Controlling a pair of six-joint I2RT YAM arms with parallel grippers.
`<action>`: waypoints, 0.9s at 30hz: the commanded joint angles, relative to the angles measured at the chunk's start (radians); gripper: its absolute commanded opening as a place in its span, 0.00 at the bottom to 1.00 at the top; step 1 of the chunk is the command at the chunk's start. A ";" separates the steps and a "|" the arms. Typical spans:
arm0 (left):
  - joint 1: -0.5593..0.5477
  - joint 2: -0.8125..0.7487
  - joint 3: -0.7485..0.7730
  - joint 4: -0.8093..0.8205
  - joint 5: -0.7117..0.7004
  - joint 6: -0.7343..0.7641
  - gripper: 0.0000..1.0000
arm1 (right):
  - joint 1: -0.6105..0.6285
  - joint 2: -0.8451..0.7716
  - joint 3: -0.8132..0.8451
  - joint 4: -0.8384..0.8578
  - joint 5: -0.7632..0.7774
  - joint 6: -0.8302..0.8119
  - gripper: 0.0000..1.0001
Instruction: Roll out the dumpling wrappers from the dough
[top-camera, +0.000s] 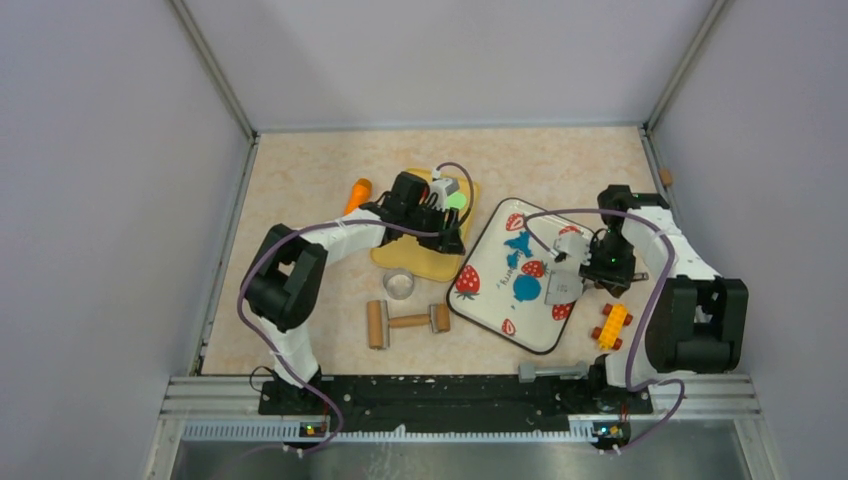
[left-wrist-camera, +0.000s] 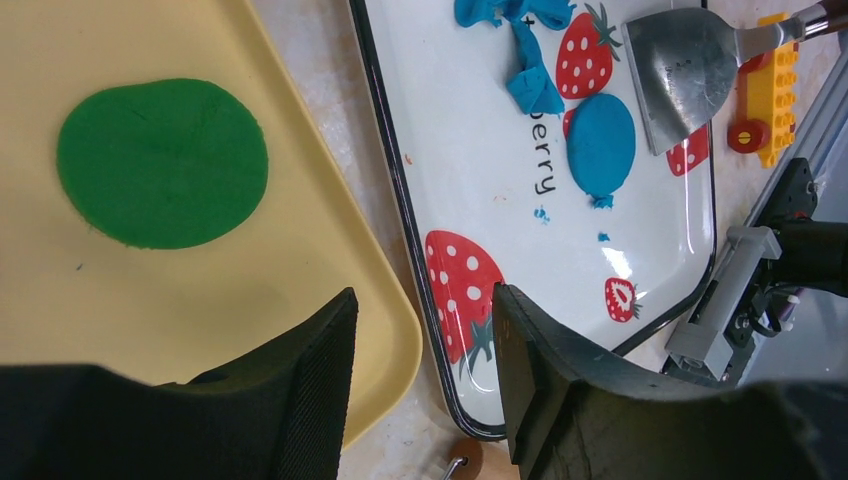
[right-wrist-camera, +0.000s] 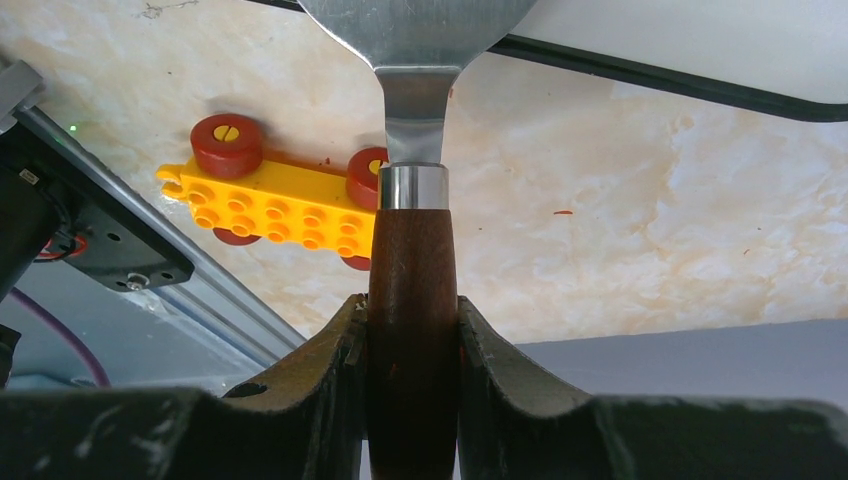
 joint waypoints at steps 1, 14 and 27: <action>-0.018 0.032 0.059 0.013 -0.009 0.033 0.55 | 0.015 0.020 0.011 0.003 0.008 -0.025 0.00; -0.037 0.059 0.077 0.004 -0.029 0.043 0.54 | 0.098 0.009 -0.007 0.044 0.047 -0.033 0.00; -0.038 0.064 0.082 0.000 -0.035 0.049 0.54 | 0.137 -0.021 -0.021 0.055 0.082 -0.063 0.00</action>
